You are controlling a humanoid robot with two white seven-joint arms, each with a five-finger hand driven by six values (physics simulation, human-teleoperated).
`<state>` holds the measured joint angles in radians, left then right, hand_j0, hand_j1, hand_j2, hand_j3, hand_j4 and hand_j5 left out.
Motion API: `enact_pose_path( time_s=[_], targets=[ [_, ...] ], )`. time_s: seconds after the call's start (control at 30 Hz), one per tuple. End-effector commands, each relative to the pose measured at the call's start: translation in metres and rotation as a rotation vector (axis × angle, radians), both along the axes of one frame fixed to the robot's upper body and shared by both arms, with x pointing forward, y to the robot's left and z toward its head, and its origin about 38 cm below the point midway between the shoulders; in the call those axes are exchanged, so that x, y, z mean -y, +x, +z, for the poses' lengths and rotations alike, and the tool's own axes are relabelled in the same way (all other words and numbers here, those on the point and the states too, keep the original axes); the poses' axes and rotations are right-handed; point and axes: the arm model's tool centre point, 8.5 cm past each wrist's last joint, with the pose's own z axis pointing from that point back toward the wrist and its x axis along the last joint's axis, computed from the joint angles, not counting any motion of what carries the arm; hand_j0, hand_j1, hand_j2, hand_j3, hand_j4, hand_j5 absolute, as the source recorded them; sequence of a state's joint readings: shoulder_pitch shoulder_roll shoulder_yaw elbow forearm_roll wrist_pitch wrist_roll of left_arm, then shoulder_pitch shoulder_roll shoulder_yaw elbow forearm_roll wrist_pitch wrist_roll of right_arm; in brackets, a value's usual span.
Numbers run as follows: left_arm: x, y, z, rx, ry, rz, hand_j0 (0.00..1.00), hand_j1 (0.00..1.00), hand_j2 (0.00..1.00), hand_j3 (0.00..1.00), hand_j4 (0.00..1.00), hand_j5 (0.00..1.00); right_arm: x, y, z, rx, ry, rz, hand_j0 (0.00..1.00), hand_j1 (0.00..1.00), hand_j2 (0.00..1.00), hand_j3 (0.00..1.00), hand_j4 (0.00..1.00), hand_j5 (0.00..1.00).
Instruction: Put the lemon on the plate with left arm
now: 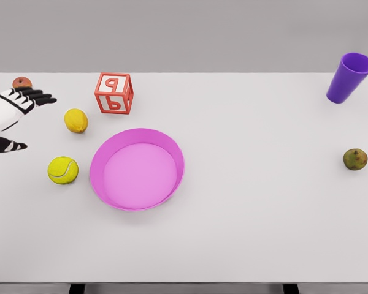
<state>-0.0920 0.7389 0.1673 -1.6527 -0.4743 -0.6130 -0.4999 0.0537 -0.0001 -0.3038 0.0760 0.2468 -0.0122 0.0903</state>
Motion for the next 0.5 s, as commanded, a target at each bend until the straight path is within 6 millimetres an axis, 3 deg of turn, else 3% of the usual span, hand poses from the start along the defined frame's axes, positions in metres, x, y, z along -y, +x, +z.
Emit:
enact_pose_path(
  time_s=[0.0, 0.07, 0.27, 0.33, 0.47],
  targets=[
    [-0.005, 0.000, 0.001, -0.013, 0.049, 0.004, 1.00, 1.00, 1.00, 1.00, 1.00, 1.00, 0.000, 0.000, 0.000, -0.001, 0.001, 0.000, 1.00, 1.00, 1.00, 1.00, 1.00, 1.00],
    [0.003, 0.006, 0.005, -0.021, 0.087, -0.030, 1.00, 1.00, 1.00, 1.00, 1.00, 1.00, 0.000, 0.000, 0.000, -0.001, 0.001, 0.000, 1.00, 1.00, 1.00, 1.00, 1.00, 1.00],
    [0.029, 0.059, -0.008, -0.165, 0.131, -0.108, 1.00, 1.00, 1.00, 1.00, 1.00, 1.00, 0.000, 0.000, 0.000, -0.001, 0.001, 0.000, 1.00, 1.00, 1.00, 1.00, 1.00, 1.00],
    [0.036, 0.064, -0.013, -0.197, 0.112, -0.135, 1.00, 1.00, 1.00, 1.00, 1.00, 1.00, 0.000, 0.000, 0.000, -0.001, 0.001, 0.000, 1.00, 1.00, 1.00, 1.00, 1.00, 1.00],
    [0.025, 0.067, -0.020, -0.235, 0.101, -0.111, 0.96, 0.96, 0.96, 0.96, 0.96, 0.96, 0.000, 0.000, 0.000, 0.001, 0.000, 0.000, 1.00, 1.00, 1.00, 1.00, 1.00, 1.00]
  ],
)
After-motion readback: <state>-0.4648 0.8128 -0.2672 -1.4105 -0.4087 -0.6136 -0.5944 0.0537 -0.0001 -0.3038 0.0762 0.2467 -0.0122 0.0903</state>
